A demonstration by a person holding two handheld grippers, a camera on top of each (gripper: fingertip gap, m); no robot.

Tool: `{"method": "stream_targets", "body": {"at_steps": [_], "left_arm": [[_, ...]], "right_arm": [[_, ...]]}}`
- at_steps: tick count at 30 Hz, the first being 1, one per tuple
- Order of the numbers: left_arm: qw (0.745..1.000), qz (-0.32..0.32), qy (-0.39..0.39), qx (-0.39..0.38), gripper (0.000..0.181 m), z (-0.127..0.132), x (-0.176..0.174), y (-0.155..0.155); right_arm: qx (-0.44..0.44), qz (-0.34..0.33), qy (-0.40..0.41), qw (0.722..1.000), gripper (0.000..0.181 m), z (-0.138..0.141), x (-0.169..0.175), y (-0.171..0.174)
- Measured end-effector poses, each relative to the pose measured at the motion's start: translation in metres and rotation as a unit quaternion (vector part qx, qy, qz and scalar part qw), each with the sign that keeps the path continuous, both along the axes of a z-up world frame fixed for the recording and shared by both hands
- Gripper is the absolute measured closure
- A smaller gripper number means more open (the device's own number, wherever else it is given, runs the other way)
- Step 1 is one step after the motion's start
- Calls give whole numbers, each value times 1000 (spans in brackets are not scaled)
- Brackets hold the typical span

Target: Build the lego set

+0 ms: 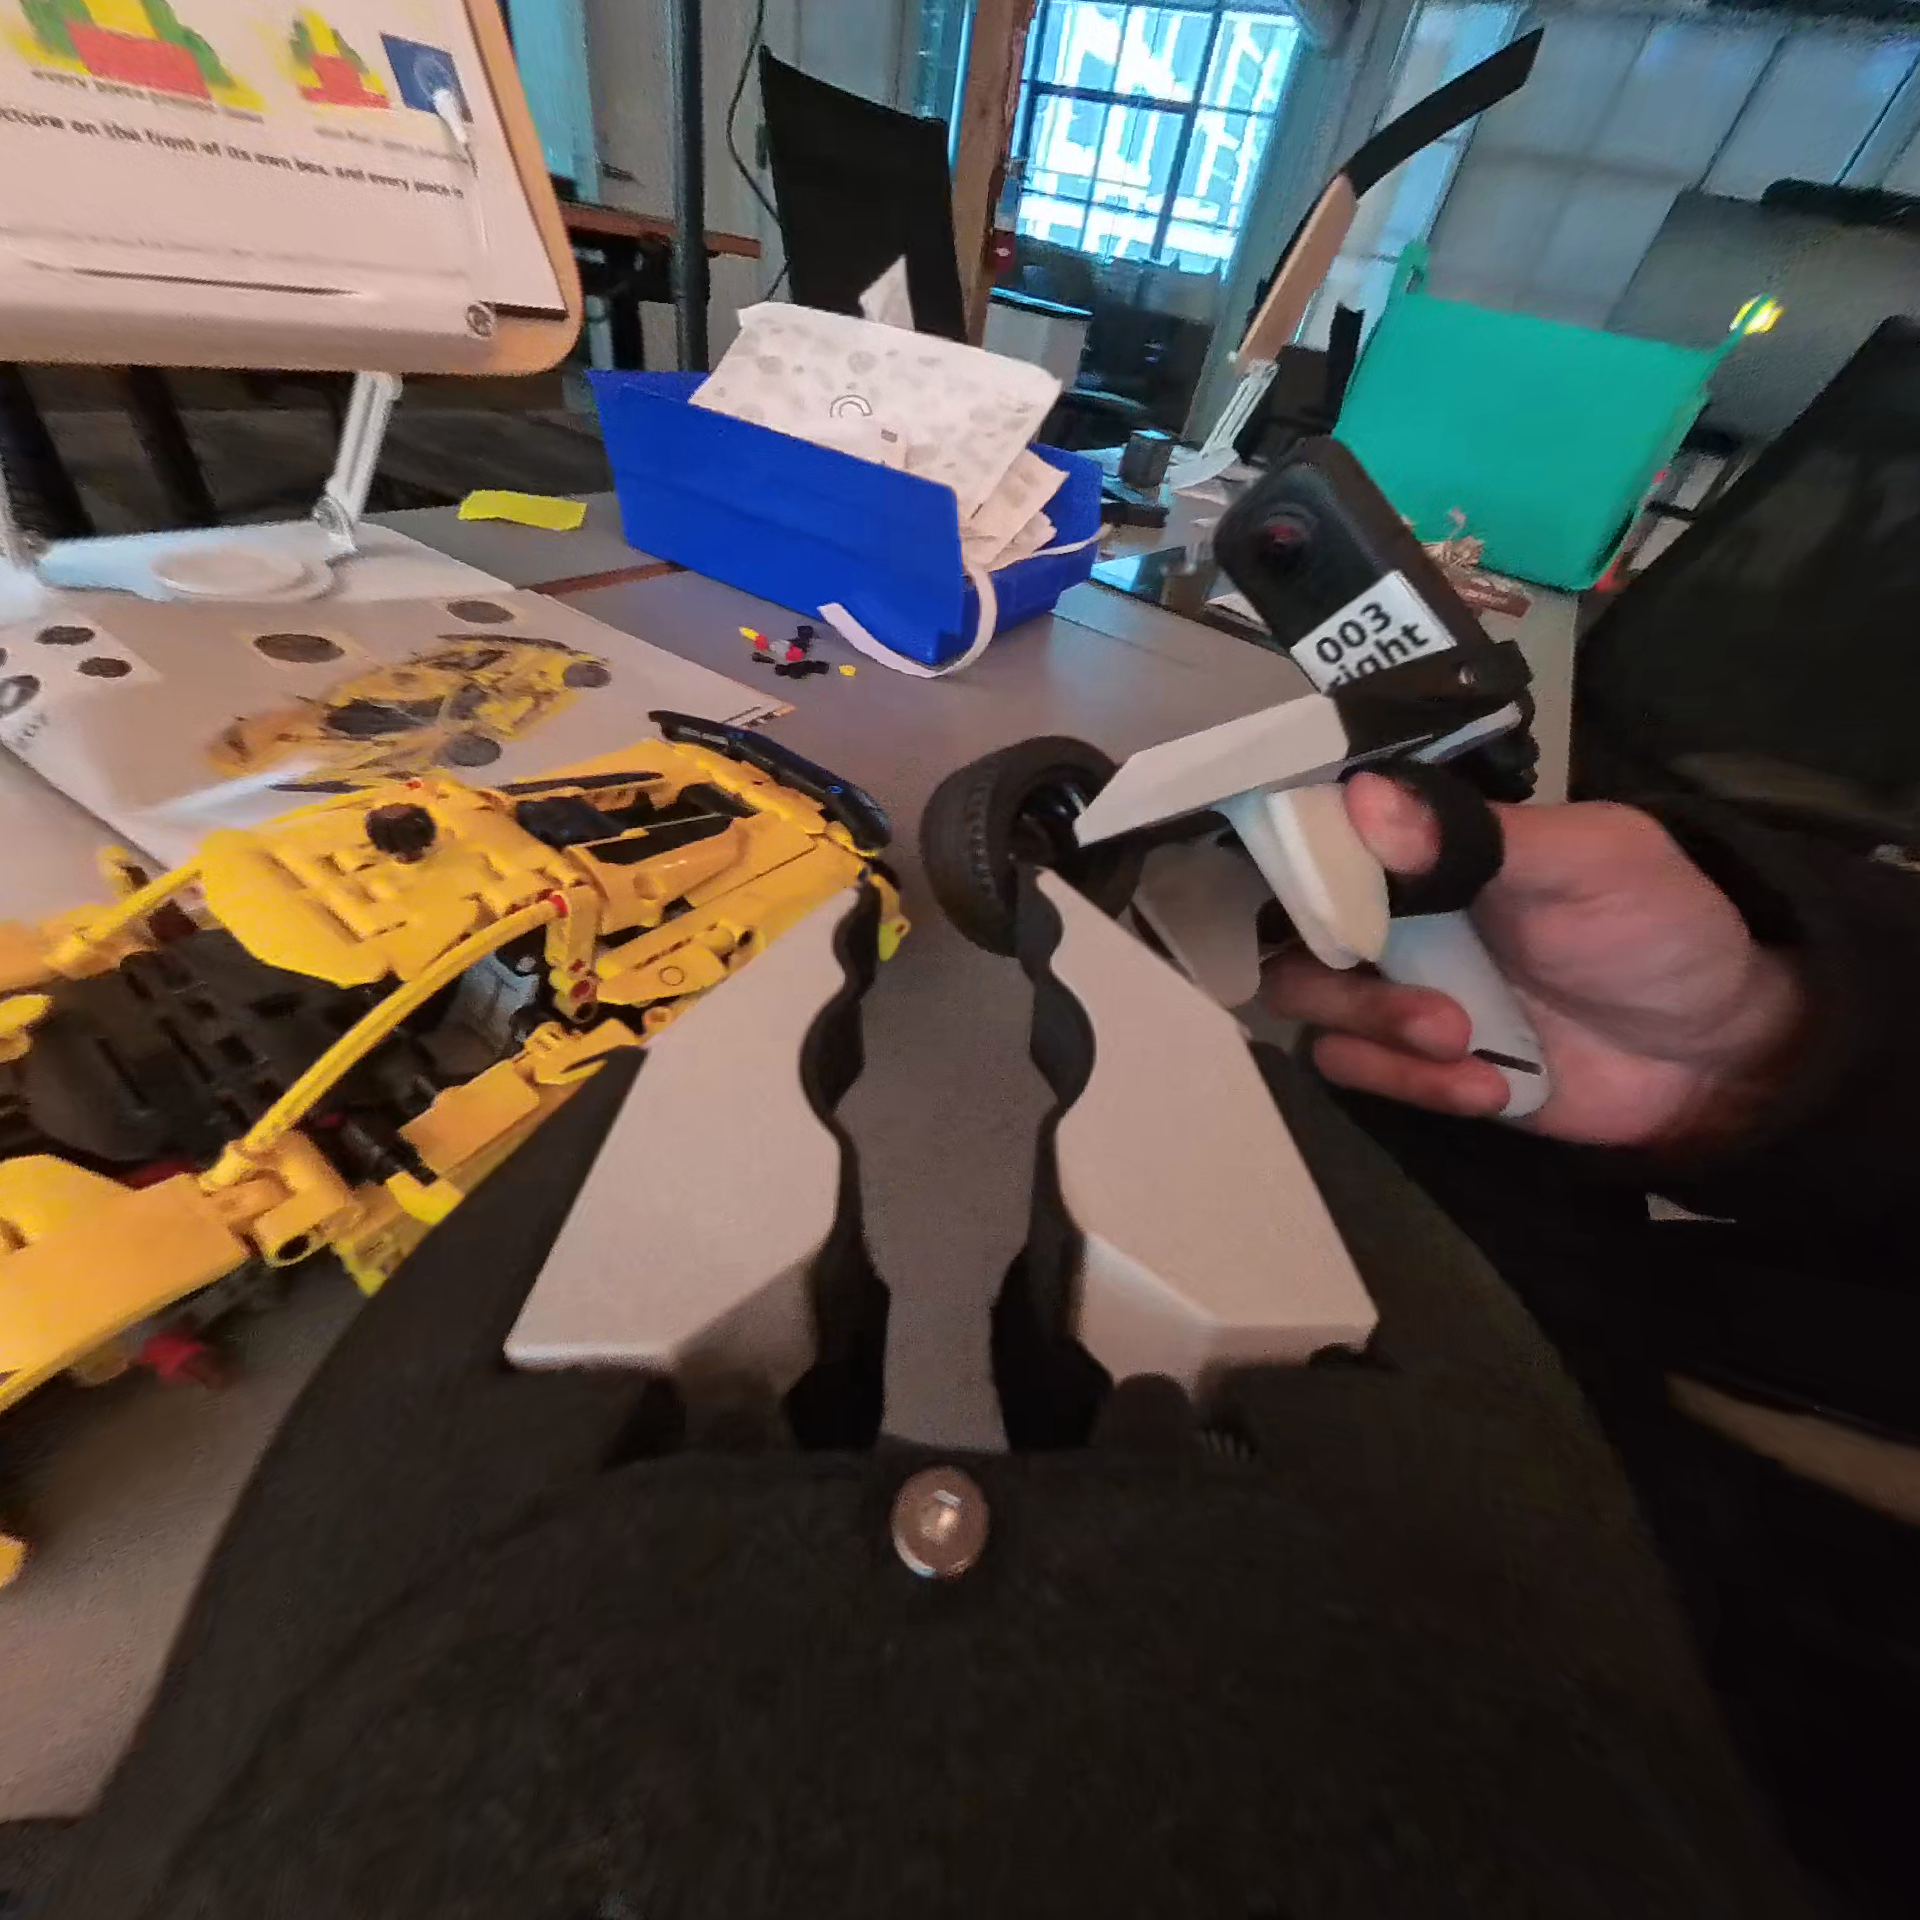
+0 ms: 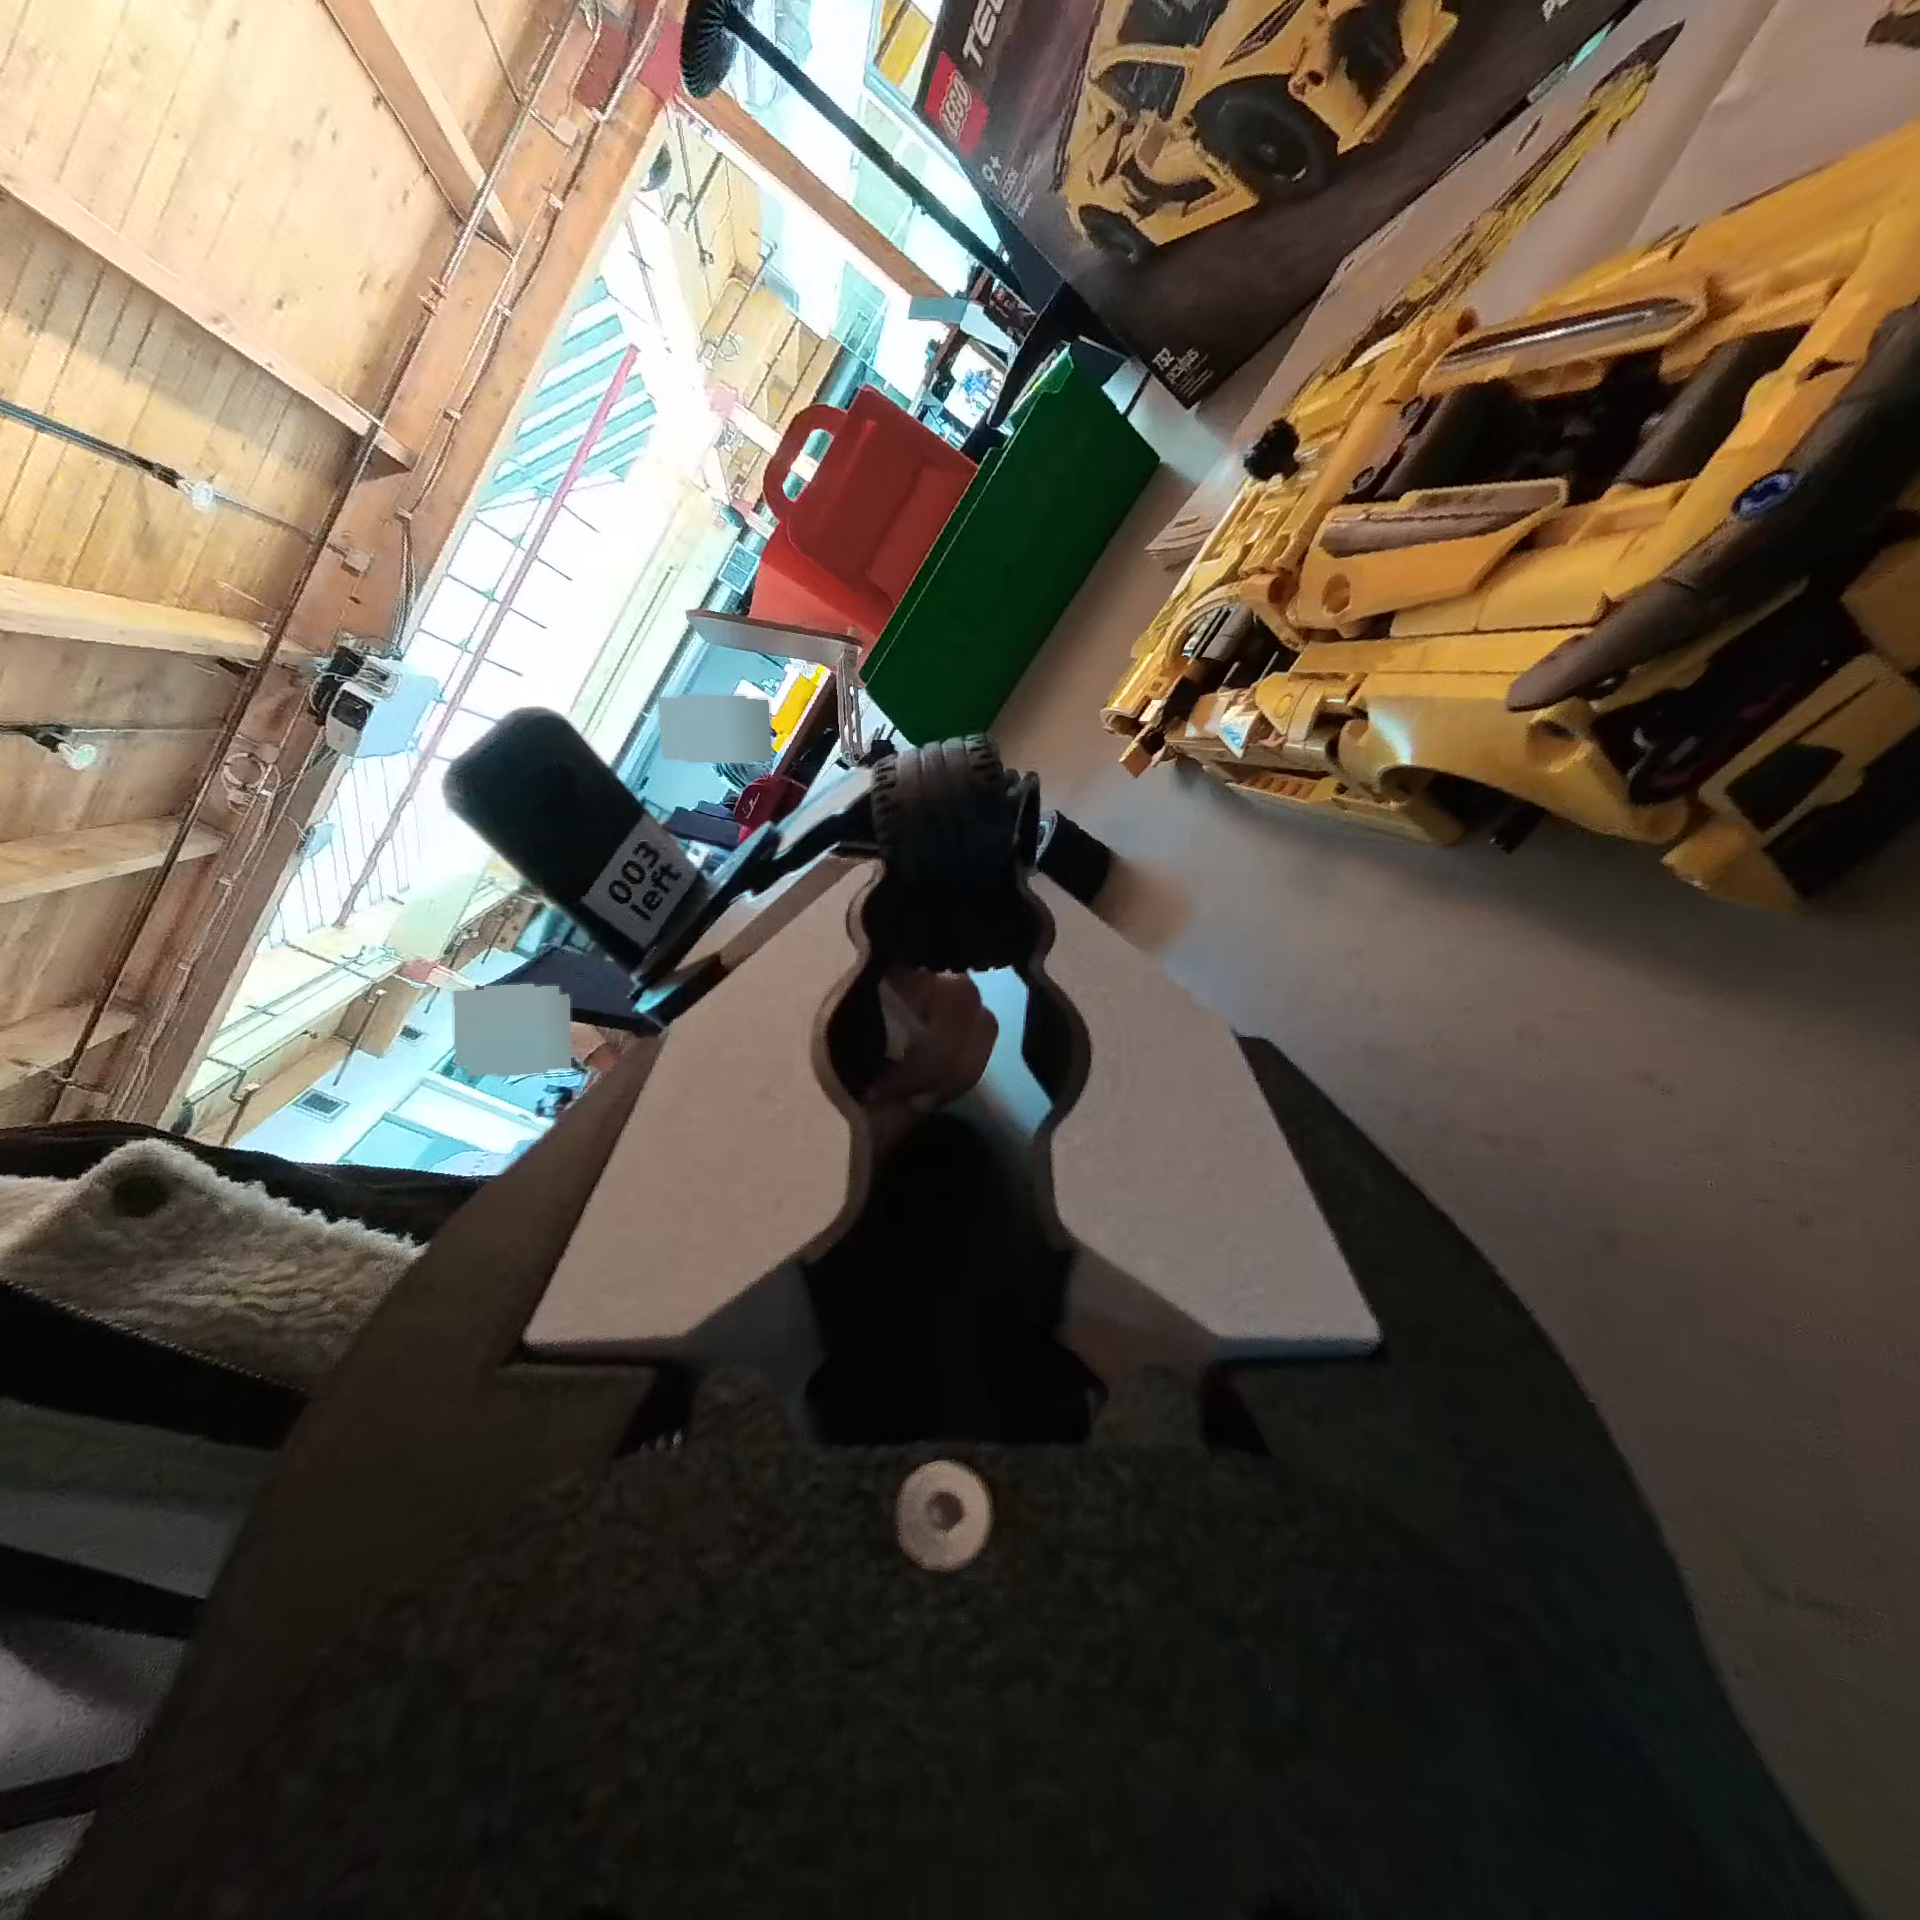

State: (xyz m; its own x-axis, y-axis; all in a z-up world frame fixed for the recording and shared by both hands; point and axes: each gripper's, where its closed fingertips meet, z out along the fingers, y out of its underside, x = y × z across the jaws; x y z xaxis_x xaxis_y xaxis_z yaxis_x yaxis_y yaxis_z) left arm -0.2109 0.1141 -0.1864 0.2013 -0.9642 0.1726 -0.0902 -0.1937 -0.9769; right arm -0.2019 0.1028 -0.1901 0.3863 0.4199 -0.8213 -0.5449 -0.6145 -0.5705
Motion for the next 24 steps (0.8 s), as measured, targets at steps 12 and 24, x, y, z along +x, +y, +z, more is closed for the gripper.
{"method": "stream_targets", "body": {"at_steps": [12,24], "left_arm": [[1000,-10,-6,5,176,3,0,-8],[1000,12,5,-23,178,-3,0,-1]], "right_arm": [[15,-2,-14,1000,163,5,-2,-5],[14,-2,-6,1000,163,6,-1,-4]]}}
